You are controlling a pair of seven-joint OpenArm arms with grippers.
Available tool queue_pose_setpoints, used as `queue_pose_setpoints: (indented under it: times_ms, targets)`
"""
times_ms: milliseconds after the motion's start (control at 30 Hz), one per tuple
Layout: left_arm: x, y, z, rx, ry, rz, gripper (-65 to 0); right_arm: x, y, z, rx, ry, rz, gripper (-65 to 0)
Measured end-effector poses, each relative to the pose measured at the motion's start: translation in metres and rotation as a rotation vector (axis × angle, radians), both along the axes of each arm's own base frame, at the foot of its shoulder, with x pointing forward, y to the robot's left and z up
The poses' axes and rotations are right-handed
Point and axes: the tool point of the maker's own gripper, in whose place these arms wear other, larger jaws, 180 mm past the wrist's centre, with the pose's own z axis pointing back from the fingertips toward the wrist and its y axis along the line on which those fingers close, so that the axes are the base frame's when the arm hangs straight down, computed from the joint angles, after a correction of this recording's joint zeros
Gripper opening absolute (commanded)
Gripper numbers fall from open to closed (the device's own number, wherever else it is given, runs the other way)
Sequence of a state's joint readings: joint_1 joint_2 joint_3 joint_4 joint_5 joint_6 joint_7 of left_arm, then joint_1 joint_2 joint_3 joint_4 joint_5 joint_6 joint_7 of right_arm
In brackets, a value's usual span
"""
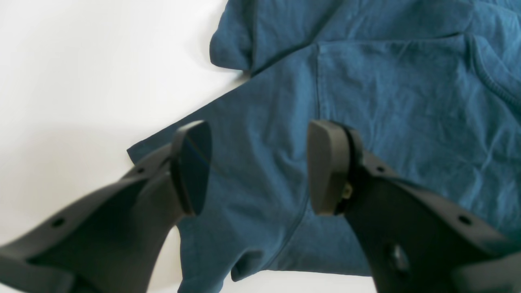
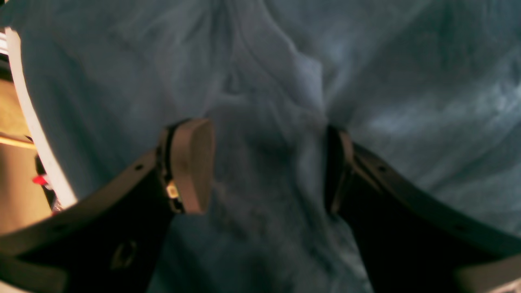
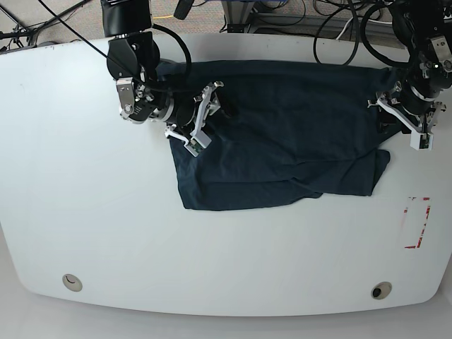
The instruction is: Fold the T-shirt properly
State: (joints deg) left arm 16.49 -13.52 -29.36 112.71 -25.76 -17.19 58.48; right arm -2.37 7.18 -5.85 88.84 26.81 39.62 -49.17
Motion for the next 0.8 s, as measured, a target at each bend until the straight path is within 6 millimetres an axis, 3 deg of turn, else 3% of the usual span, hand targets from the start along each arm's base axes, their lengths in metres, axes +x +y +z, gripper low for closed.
queue_pose_setpoints:
  times_ms: [67, 200, 267, 333, 467, 533, 633, 800]
  targets:
    - [0.000, 0.000, 0.000, 0.000, 0.001, 0.000, -30.4, 0.000, 0.002, 0.006, 0.004, -0.019, 0.004, -35.4]
    - [0.000, 0.000, 0.000, 0.000, 0.001, 0.000, -30.4, 0.002, 0.002, 0.010, -0.005, -0.027, 0.012, -59.0]
    - [0.000, 0.000, 0.000, 0.000, 0.000, 0.000, -30.4, 0.001, 0.000, 0.008, -0.016, -0.022, 0.015, -65.0]
    - [0.000, 0.000, 0.000, 0.000, 0.000, 0.000, -30.4, 0.000, -0.001, 0.006, -0.025, -0.017, 0.017, -61.5]
    - [0.000, 0.000, 0.000, 0.001, 0.001, 0.000, -30.4, 0.004, -0.003, -0.001, -0.032, 0.005, 0.013, -41.9]
    - [0.000, 0.000, 0.000, 0.000, 0.000, 0.000, -30.4, 0.004, -0.004, -0.003, -0.033, 0.013, 0.010, -36.6]
    - [0.000, 0.000, 0.000, 0.000, 0.000, 0.000, -30.4, 0.003, -0.004, -0.006, -0.035, 0.022, 0.010, -41.2]
    - [0.000, 0.000, 0.000, 0.000, 0.000, 0.000, -30.4, 0.003, -0.004, -0.006, -0.034, 0.021, 0.009, -57.9]
